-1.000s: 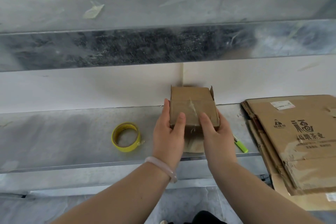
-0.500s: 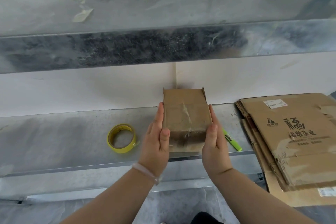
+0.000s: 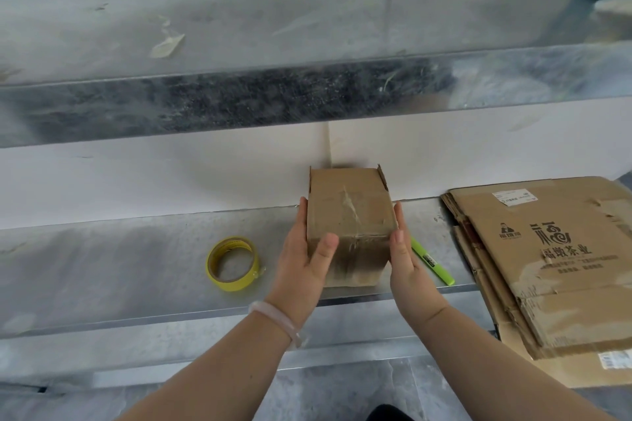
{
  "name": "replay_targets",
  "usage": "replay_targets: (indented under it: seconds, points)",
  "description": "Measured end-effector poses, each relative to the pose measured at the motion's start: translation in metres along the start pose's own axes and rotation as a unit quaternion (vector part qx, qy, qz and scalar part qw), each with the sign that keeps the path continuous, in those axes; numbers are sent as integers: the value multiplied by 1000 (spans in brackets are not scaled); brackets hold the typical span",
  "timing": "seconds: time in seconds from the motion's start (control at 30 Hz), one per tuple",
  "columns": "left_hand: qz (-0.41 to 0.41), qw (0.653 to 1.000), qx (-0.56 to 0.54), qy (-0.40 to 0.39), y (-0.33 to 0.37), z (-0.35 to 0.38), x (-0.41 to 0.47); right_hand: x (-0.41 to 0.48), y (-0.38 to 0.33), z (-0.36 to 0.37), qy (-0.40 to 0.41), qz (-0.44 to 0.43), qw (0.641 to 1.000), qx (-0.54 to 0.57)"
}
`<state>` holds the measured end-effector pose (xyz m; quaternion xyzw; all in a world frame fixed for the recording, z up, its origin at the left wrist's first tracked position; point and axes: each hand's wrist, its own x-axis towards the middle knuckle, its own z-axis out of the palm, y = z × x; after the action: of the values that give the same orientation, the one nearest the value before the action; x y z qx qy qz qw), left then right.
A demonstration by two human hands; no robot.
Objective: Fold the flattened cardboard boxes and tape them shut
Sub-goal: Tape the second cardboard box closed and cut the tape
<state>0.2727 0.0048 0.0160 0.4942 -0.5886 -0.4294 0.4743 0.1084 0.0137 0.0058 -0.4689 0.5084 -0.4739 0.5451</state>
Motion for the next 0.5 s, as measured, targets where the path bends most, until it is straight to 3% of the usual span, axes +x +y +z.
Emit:
replay_targets:
  seconds: [0.1,0.2,0.27,0.33,0.43,0.5]
  points:
    - [-5,998,38,47,5,3,-2,-12,3,-7,-21,25,999,-44]
    - [-54,983,-143,102,6,3,-7,-33,21,-20,91,58,983,-148]
    - [-112,945,-287,109,3,0,-10,-46,27,-24,133,66,981,-124]
    - [-173,913,-357,93,0,-3,-11,-51,27,-21,141,31,987,-76]
    - [-284,890,-343,93,-8,-3,-11,-43,12,-20,180,-33,980,-78]
    - [-345,900,-246,104,-17,-5,-9,-34,2,-25,196,-96,964,-152]
